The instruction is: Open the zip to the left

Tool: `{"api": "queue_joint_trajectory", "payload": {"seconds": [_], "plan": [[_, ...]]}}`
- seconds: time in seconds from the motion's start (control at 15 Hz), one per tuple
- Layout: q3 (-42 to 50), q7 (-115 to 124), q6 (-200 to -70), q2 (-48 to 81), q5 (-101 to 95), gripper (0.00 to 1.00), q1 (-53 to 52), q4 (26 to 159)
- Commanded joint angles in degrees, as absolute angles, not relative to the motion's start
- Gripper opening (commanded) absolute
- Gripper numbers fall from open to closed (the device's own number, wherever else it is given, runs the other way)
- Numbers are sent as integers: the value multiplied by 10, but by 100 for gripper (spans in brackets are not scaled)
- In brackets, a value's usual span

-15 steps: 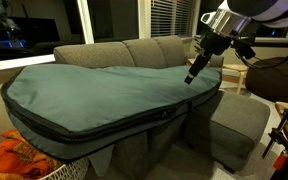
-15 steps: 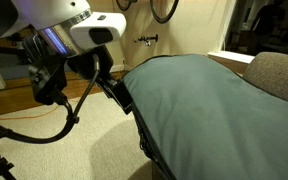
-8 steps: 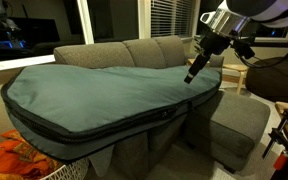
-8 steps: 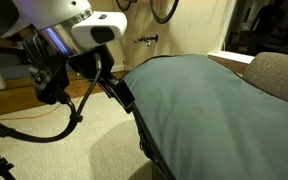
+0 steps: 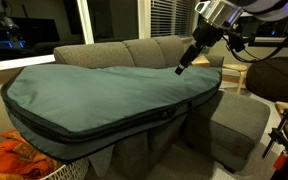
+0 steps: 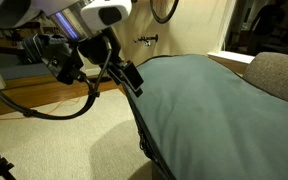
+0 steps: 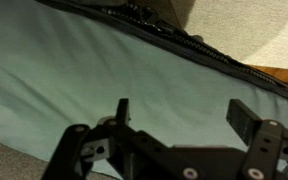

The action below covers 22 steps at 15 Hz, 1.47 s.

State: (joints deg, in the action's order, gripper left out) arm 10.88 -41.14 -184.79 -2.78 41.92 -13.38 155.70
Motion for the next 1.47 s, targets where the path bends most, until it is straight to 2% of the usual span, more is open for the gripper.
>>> {"api": "queue_joint_trajectory", "payload": {"seconds": [0.0,1.4], "plan": [[110,-418,-1873,-48,436,100,-149,1561],[106,-402,-1873,3,428,100,-139,1547]]}}
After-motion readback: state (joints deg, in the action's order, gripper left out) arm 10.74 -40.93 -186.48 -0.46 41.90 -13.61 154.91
